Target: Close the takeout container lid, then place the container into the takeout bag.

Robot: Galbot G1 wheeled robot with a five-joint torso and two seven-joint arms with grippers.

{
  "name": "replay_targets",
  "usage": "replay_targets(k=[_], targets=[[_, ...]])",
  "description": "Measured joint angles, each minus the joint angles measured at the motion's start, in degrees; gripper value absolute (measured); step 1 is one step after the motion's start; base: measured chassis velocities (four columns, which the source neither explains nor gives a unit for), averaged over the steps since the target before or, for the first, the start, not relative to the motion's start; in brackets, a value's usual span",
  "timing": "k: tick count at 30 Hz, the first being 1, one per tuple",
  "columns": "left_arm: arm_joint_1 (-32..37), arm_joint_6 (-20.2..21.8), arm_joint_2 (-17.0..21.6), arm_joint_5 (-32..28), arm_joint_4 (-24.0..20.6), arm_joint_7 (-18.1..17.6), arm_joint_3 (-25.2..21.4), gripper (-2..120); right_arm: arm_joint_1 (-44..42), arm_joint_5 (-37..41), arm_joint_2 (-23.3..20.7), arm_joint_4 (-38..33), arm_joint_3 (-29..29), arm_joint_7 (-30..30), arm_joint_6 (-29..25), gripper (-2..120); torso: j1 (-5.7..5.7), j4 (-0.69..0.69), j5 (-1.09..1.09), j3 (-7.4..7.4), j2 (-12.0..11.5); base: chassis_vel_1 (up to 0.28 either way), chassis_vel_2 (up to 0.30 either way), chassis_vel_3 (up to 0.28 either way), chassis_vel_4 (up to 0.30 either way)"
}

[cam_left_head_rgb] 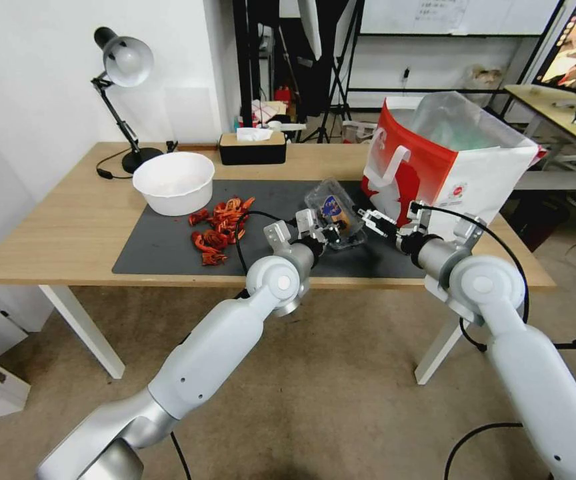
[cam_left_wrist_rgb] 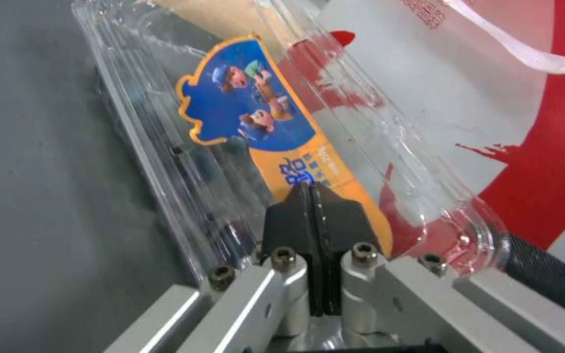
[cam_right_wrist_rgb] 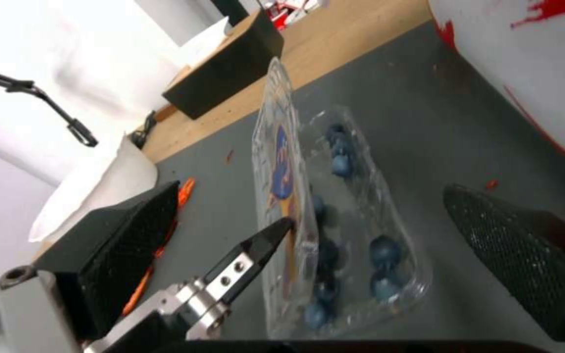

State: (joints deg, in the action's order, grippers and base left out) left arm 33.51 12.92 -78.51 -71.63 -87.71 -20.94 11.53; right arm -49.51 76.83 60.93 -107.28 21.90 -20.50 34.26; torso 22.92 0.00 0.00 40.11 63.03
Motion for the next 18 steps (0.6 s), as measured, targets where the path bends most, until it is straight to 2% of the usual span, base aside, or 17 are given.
replay_targets(k=[18], targets=[[-1.27, 2.11, 0.59, 0.76, 1.13, 0.05, 0.89, 0, 7.78, -1.27, 0.30, 7.89, -4.57, -0.89, 1.49, 100, 0.00, 0.00, 0.00, -0.01, 0.00, 0.000, 0.000, 0.000, 0.000]])
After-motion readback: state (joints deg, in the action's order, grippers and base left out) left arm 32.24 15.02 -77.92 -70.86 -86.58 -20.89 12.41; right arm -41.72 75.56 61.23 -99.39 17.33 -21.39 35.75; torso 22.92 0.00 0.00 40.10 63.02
